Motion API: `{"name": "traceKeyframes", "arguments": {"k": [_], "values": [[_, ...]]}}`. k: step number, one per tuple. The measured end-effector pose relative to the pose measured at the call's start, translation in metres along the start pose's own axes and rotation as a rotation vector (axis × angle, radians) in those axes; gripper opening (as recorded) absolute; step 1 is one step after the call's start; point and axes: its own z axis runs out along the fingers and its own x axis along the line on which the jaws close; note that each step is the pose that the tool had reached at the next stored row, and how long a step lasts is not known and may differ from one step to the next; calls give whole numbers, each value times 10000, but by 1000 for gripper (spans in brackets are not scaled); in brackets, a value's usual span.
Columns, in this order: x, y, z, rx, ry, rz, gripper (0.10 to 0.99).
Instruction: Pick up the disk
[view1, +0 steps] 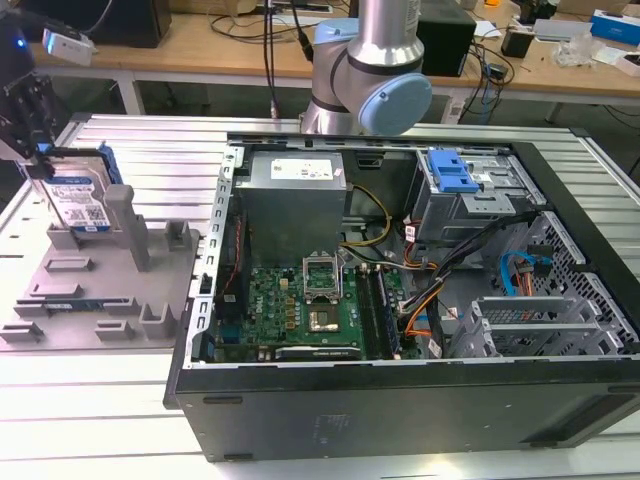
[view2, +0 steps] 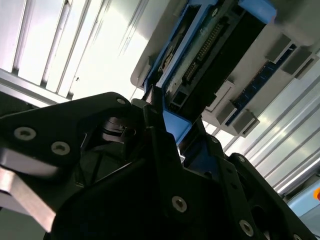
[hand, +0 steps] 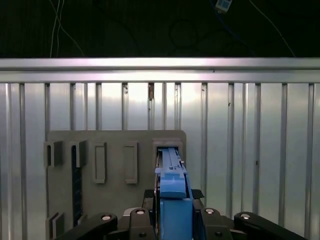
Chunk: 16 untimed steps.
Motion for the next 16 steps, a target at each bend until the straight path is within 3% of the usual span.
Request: {"name": "traceKeyframes", "arguments": {"k": [4,16], "values": [[11,-17,-290,0,0,0,365],[34,-56,-883,0,-5,-7,365]]}}
